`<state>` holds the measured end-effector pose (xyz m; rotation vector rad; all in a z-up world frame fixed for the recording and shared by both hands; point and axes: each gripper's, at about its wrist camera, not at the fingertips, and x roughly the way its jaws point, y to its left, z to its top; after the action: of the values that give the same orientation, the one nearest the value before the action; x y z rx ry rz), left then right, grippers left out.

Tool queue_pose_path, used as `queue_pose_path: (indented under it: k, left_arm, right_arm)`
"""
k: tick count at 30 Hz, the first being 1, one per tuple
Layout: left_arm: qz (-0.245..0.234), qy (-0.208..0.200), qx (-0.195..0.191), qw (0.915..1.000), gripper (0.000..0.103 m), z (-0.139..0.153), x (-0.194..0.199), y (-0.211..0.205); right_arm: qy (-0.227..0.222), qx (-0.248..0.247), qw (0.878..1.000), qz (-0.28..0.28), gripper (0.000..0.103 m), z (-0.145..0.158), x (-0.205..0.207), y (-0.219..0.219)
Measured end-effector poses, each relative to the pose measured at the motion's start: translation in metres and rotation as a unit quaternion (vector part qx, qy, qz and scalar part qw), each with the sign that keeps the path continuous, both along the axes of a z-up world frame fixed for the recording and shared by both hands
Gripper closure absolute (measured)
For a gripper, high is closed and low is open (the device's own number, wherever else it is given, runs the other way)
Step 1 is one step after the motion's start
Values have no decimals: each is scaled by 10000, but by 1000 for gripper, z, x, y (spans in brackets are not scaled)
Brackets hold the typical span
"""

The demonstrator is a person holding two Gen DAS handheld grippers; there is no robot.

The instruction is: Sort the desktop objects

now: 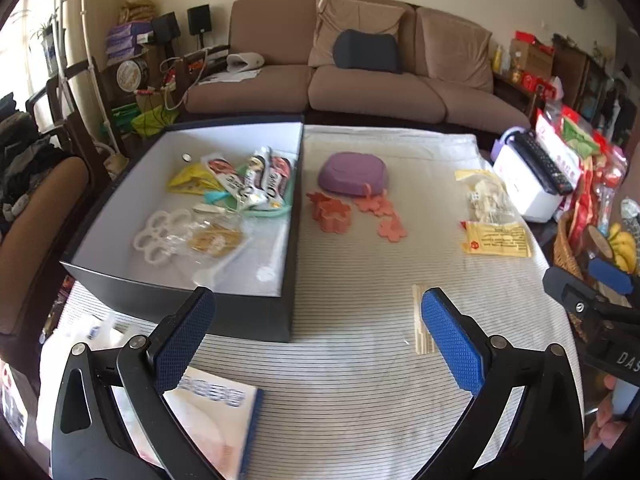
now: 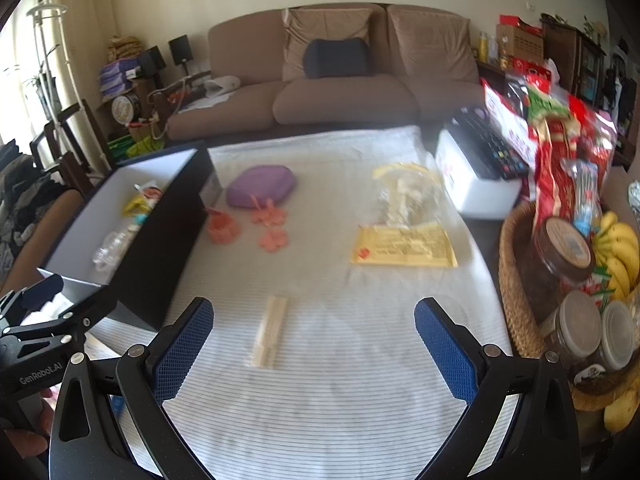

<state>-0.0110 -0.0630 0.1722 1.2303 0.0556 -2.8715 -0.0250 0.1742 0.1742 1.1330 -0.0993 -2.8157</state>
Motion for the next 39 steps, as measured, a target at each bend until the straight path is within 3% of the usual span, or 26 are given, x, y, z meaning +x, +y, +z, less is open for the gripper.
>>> queue_pose_path:
  k: [5,10,23,31,39]
  left_arm:
    - [173,226,-68,9996,0,32,7,-32]
    - [304,336,-151,9989,0,50,10,-59]
    - [538,308,-250,9978,0,47,8,-100]
    - [381,244,-83,9989,0,37,9,-87]
    - [-174,44,30,9998,0,0,6,-22]
  right_arm:
    - [207,23,9996,214,0,38,-1,-32]
    - [317,42,9987,393,0,57,-1,-61]
    - [261,97,9967,764,0,53,-9,-111]
    - [264,100,9970,719,0,48,-9,-97]
    - [246,-118,9996,99,0,28,-9,-20]
